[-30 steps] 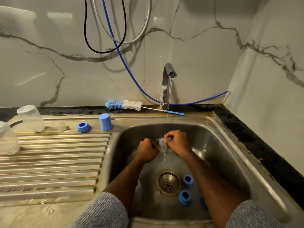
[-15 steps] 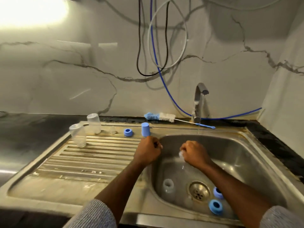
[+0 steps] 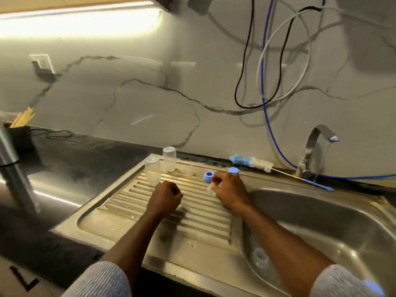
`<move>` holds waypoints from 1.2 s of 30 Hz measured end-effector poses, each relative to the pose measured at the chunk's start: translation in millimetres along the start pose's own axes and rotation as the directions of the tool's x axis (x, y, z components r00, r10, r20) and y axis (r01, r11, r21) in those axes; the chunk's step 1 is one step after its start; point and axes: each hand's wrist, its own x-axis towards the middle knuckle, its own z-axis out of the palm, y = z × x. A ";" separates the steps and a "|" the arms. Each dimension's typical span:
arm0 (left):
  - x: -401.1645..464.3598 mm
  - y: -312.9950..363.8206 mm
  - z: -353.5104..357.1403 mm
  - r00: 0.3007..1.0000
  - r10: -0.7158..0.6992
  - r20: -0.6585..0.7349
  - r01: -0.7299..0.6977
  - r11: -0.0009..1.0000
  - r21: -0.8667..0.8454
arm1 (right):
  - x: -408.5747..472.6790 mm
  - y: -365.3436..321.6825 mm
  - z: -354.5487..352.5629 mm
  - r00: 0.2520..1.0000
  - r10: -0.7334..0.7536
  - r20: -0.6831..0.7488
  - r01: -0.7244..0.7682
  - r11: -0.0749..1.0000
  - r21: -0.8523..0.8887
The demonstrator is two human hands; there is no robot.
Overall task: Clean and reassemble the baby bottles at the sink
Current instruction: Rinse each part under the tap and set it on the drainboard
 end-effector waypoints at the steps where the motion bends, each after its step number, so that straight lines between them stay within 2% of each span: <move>1: 2.8 -8.3 -5.3 1.000 -0.015 -0.007 0.015 1.000 -0.001 | 7.0 -10.1 9.7 1.000 -0.004 0.002 0.004 1.000 0.025; 4: 13.3 -30.1 -19.3 0.998 -0.070 -0.011 0.069 0.997 -0.017 | 28.6 -34.3 37.7 0.999 -0.015 0.038 0.013 0.999 0.043; 10: 23.4 -48.0 -30.1 0.996 -0.091 0.013 0.091 0.995 -0.030 | 55.8 -60.7 73.4 0.997 0.009 0.077 -0.012 0.999 0.036; 17: 20.3 -51.3 -31.2 0.987 -0.147 0.066 0.153 0.984 -0.092 | 62.7 -66.5 97.6 0.987 0.051 0.153 -0.058 0.997 0.041; 21: 19.7 -39.1 -24.3 0.996 -0.085 0.042 0.089 0.991 -0.096 | 58.8 -54.9 87.5 0.991 0.060 0.117 -0.076 0.987 0.141; 27: 20.6 19.7 17.7 0.998 0.047 0.035 -0.040 0.983 -0.177 | 25.0 5.8 34.9 0.997 0.052 0.055 -0.061 0.985 0.163; 30: 19.1 57.7 48.5 0.992 0.103 0.074 -0.085 0.974 -0.209 | 0.3 54.3 -4.7 0.995 0.097 0.038 -0.101 0.989 0.106; 36: -0.1 134.9 121.4 0.957 0.237 0.169 -0.182 0.940 -0.290 | -61.8 158.6 -95.6 0.966 0.237 0.103 -0.234 0.971 -0.039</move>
